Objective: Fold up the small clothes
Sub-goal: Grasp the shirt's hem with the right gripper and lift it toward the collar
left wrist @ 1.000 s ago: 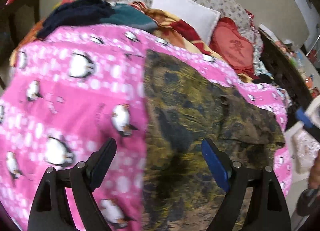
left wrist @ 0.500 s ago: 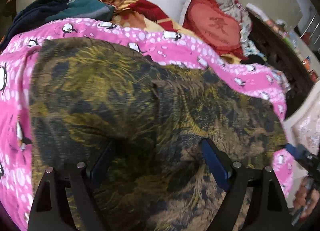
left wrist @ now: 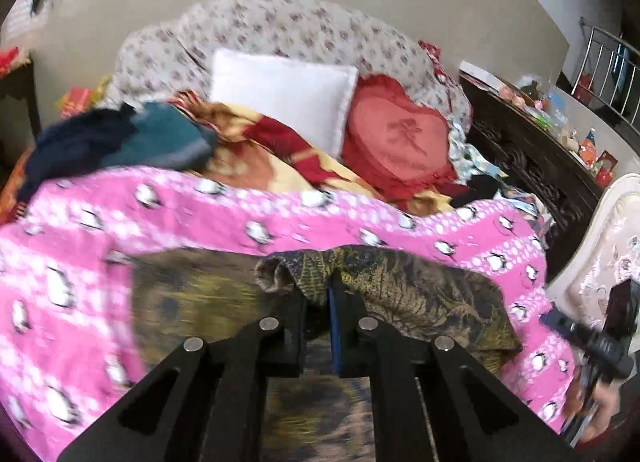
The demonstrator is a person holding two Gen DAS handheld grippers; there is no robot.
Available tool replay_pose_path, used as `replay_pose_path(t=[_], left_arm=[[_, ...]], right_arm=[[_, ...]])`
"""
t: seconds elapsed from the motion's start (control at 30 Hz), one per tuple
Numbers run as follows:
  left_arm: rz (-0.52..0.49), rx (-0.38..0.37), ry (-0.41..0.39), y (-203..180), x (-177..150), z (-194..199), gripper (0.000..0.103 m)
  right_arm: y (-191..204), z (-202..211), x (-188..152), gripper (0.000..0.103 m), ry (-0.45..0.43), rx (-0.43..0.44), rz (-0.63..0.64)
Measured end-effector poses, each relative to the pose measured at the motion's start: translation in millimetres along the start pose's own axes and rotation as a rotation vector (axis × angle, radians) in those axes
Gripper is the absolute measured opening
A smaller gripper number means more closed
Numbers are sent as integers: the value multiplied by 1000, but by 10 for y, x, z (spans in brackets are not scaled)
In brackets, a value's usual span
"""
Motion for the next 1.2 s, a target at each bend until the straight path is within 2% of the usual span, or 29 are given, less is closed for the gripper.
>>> replay_pose_path(t=[0.07, 0.13, 0.27, 0.33, 0.43, 0.47, 0.5, 0.57, 0.6, 0.63, 0.7, 0.73, 0.8, 0.83, 0.87, 0.9, 0.93, 1.03, 1.07, 1.13, 1.2], left_arm=[[0, 72, 9, 333, -97, 47, 9], [21, 126, 70, 653, -289, -72, 9], [75, 132, 213, 1000, -728, -437, 9], [67, 140, 212, 1017, -809, -488, 9], [50, 152, 190, 989, -797, -470, 10], [58, 156, 195, 1008, -802, -488, 13], [58, 163, 206, 1007, -816, -519, 13], [42, 178, 229, 1004, -865, -580, 15], [30, 180, 224, 987, -869, -574, 15], [20, 182, 224, 967, -864, -556, 17], [-3, 192, 229, 960, -877, -513, 26], [-10, 190, 233, 963, -887, -492, 34], [-6, 179, 230, 989, -897, -425, 40], [5, 169, 223, 1014, -891, -379, 46], [19, 167, 212, 1044, -875, -334, 58], [32, 169, 197, 1076, -850, -295, 63], [45, 169, 176, 1107, -813, -255, 68], [71, 153, 148, 1111, -702, -206, 68], [69, 148, 143, 1078, -672, -208, 69], [45, 150, 143, 986, -644, -247, 71], [16, 172, 156, 914, -666, -328, 74]], right_arm=[[24, -22, 74, 79, -20, -28, 31], [14, -127, 99, 79, -14, -65, 63], [-74, -509, 63, 76, 43, -151, 92], [-83, -663, 41, 65, 71, -185, 122], [-30, -898, 49, 60, 103, -212, 168], [-10, -979, 60, 60, 109, -215, 187], [-14, -1123, 74, 59, 126, -259, 225], [-137, -1367, 68, 49, 170, -386, 251], [-209, -1484, 71, 39, 179, -428, 256], [-254, -1535, 78, 27, 178, -453, 261], [-304, -1533, 106, 16, 166, -482, 264], [-315, -1492, 119, 16, 158, -478, 252], [-310, -1360, 145, 16, 140, -450, 219], [-281, -1257, 158, 21, 120, -421, 208], [-239, -1183, 164, 31, 108, -394, 201], [-181, -1098, 167, 61, 102, -357, 194], [-101, -1003, 163, 75, 92, -306, 190], [177, -821, 97, 74, 87, -218, 246], [267, -781, 46, 73, 84, -221, 282], [432, -722, -137, 63, 86, -241, 362], [498, -733, -367, 57, 117, -235, 415]])
Point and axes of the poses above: each gripper's, at about its wrist camera, not at the fingertips, and z roughly against the way its jaws point, y to its left, x to its top, the point moved 6 cm from there along -z, roughly the way its jaws point, and after that the axes turned 3 degrees about -x, right-handed, at the moved point
